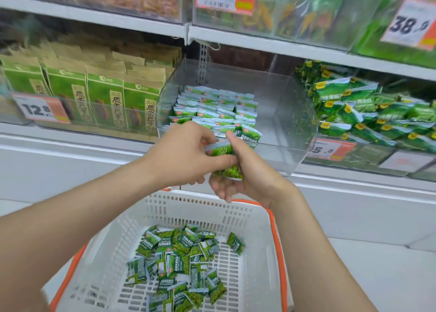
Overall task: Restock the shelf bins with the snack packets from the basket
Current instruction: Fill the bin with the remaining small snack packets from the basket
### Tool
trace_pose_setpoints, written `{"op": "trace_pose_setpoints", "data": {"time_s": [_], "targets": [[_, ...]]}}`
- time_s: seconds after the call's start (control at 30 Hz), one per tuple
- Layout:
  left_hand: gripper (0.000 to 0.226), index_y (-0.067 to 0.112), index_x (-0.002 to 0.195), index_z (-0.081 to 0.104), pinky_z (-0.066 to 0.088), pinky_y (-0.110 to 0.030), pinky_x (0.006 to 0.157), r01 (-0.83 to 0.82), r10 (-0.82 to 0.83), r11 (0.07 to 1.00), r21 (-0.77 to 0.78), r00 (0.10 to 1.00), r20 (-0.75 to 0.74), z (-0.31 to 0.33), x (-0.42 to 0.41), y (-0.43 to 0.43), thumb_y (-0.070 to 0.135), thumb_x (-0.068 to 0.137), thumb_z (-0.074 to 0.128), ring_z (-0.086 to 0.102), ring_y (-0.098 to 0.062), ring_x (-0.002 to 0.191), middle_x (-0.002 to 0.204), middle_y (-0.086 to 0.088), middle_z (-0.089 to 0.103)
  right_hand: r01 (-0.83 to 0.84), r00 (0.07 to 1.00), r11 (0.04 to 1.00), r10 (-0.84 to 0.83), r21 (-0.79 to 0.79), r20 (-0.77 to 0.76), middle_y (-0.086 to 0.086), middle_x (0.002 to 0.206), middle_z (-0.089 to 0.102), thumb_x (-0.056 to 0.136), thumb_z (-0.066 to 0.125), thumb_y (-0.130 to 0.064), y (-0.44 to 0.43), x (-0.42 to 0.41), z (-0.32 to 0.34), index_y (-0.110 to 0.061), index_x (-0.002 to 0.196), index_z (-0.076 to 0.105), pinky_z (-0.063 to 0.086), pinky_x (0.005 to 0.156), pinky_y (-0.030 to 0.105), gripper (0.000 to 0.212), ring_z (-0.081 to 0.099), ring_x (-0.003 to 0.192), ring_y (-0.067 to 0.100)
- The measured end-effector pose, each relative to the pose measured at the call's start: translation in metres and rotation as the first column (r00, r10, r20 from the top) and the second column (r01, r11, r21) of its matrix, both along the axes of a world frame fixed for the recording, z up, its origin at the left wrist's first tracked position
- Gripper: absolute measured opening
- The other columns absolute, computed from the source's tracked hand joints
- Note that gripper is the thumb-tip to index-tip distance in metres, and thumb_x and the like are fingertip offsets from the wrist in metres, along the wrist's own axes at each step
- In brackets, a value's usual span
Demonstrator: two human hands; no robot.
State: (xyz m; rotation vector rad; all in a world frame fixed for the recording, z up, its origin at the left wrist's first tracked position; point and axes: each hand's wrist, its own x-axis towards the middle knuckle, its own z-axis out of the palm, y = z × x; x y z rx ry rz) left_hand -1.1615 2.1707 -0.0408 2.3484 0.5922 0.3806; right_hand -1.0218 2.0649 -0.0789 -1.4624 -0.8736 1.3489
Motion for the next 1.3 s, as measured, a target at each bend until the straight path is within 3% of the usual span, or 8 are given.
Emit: {"op": "trace_pose_setpoints", "data": {"time_s": [0.13,0.27,0.47,0.73,0.87,1.03,1.13,1.3], "targets": [[0.054,-0.002,0.072,0.065,0.066,-0.040,0.067,-0.106,0.168,0.957,-0.271,0.962,0.215,0.014,0.007,0.007,0.048,0.083,0.084,0.078,-0.021,0.063,0.065,-0.011,0.075,0.097,0.961,0.950,-0.166,0.297,0.220,0.023,0.092,0.074,0.099,0.053,-0.055,-0.009,0.003,0.019,-0.002,0.116,0.068,0.062,0.062,0.045,0.058,0.075,0.075,0.041],[0.049,-0.004,0.089,0.076,0.066,-0.042,0.071,-0.038,0.162,0.895,-0.445,0.956,0.245,0.019,0.008,0.019,0.045,0.084,0.081,0.079,-0.032,0.073,0.075,-0.020,0.076,0.152,0.847,0.889,-0.342,0.432,0.407,0.014,0.071,0.066,0.096,0.073,-0.030,-0.014,0.017,0.021,0.000,0.098,0.074,0.060,0.056,0.042,0.030,0.071,0.060,0.030],[0.017,0.004,0.103,0.073,0.067,-0.037,0.069,0.053,0.145,0.855,-0.516,0.931,0.335,0.022,0.016,0.018,0.017,0.105,0.062,0.077,-0.022,0.073,0.079,-0.009,0.072,0.250,0.925,0.860,-0.348,0.445,0.154,0.022,0.072,0.069,0.102,0.063,-0.022,-0.018,0.020,0.024,0.004,0.108,0.067,0.060,0.055,0.038,0.027,0.068,0.058,0.033],[0.031,0.014,0.086,0.072,0.045,-0.019,0.046,-0.055,0.087,0.986,-0.157,0.975,0.203,0.021,0.024,0.022,0.029,0.109,0.056,0.057,-0.008,0.044,0.061,0.004,0.066,0.225,0.889,0.872,-0.366,0.434,0.276,0.004,0.079,0.074,0.099,0.070,-0.017,-0.025,0.025,0.035,-0.012,0.103,0.071,0.062,0.063,0.041,0.007,0.072,0.072,0.019],[0.034,0.021,0.082,0.071,0.035,-0.018,0.053,-0.062,0.034,0.992,0.109,0.970,0.241,0.019,0.029,0.030,0.036,0.107,0.056,0.051,-0.002,0.051,0.056,0.015,0.059,0.269,0.740,0.814,-0.517,0.514,0.431,0.013,0.075,0.073,0.095,0.077,-0.026,-0.017,0.034,0.037,-0.021,0.103,0.070,0.046,0.064,0.026,0.012,0.055,0.066,0.009],[0.026,0.021,0.127,0.066,0.048,-0.031,0.090,-0.043,-0.006,0.949,0.313,0.988,0.153,0.006,0.039,0.037,0.022,0.102,0.058,0.065,-0.010,0.093,0.104,0.012,0.069,0.427,0.470,0.630,-0.768,0.649,0.436,-0.001,0.069,0.071,0.093,0.078,-0.026,-0.004,0.069,0.031,-0.025,0.099,0.067,0.052,0.062,0.033,0.013,0.063,0.060,0.011],[0.034,0.019,0.128,0.067,0.043,-0.030,0.101,0.109,-0.111,0.906,0.409,0.994,-0.021,-0.004,0.043,0.038,0.018,0.094,0.060,0.060,-0.019,0.117,0.125,0.001,0.067,0.442,0.348,0.772,-0.617,0.457,0.706,-0.004,0.082,0.070,0.090,0.080,-0.029,0.000,0.087,0.029,-0.028,0.104,0.065,0.048,0.074,0.031,0.021,0.069,0.086,0.018],[0.027,0.025,0.114,0.065,0.045,-0.038,0.085,0.276,-0.180,0.825,0.493,0.955,-0.234,-0.016,0.052,0.042,0.024,0.089,0.052,0.056,-0.019,0.100,0.108,0.010,0.055,0.465,0.447,0.878,-0.340,0.109,0.827,0.010,0.107,0.069,0.082,0.086,-0.029,0.018,0.105,0.026,-0.025,0.111,0.069,0.056,0.083,0.037,0.034,0.067,0.105,0.029]]}}
